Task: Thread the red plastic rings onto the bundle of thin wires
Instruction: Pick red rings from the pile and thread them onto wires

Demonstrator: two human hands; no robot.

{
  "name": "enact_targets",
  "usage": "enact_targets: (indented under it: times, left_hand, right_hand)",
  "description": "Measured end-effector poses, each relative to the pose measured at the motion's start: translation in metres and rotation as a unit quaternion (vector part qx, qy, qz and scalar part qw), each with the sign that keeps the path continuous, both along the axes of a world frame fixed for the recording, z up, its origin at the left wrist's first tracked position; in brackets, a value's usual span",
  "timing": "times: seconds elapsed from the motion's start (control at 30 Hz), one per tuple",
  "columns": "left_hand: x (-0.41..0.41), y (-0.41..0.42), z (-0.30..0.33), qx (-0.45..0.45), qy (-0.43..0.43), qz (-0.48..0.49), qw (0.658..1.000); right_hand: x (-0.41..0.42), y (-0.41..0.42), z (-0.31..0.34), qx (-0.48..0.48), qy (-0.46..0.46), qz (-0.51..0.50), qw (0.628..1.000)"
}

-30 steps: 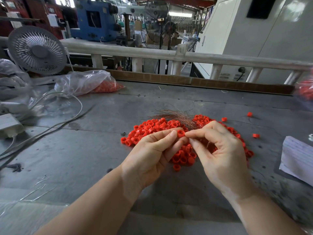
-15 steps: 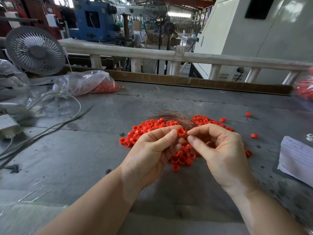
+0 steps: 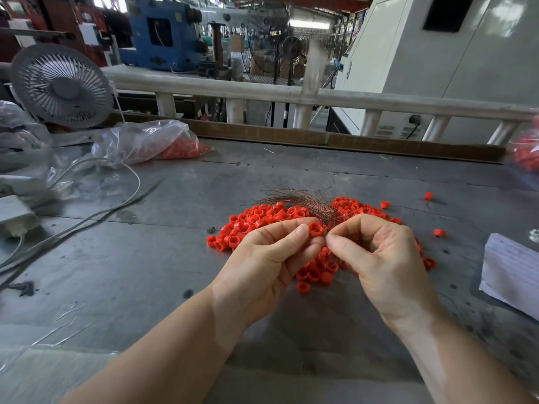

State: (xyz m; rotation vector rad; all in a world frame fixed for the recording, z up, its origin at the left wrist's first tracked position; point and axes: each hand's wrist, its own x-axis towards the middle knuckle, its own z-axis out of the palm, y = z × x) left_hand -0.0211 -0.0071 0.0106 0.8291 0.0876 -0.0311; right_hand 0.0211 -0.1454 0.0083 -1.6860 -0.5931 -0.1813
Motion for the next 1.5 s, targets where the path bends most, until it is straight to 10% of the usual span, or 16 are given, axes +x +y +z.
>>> enact_targets:
  times: [1.5]
  left_hand:
    - [0.0013, -0.0045, -0.0031, 0.031, -0.022, 0.007, 0.999]
  right_hand:
    - [-0.0016, 0.0012, 0.0021, 0.002, 0.076, 0.027, 0.997]
